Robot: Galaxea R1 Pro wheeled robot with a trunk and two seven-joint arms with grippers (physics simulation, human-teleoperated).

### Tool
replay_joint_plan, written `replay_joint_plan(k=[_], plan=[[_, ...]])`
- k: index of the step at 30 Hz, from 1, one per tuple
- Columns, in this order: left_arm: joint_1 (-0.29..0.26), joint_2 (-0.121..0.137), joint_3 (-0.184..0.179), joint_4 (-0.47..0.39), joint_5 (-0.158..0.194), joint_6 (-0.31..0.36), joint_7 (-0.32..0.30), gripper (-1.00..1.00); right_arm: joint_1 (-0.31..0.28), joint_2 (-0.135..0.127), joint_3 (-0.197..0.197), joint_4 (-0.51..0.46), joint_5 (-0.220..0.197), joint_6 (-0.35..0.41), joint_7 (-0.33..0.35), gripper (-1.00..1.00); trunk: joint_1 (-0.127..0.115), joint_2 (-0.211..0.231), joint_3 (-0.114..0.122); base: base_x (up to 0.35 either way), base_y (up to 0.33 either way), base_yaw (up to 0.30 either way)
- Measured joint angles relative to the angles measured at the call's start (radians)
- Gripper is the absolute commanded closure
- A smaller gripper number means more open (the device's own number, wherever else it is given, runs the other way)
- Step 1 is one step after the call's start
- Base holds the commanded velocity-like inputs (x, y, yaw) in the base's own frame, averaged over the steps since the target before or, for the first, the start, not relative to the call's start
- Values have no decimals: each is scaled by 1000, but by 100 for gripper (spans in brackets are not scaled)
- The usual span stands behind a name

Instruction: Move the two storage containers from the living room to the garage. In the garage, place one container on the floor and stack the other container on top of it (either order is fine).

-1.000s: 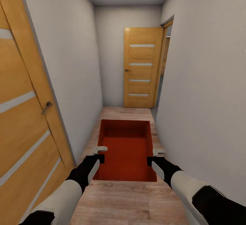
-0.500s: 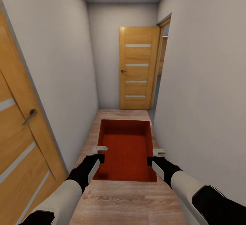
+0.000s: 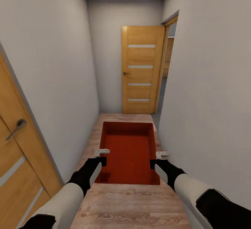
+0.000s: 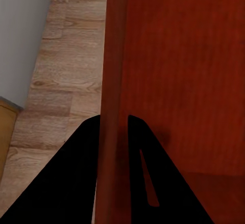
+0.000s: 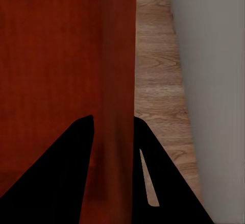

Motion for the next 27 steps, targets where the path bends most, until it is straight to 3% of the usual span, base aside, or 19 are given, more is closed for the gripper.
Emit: replay_joint_plan(k=[27], plan=[[0,0,0,0,0,0,0,100,0,0,1,0,0,0,0,100,0,0,0,324,0,0]])
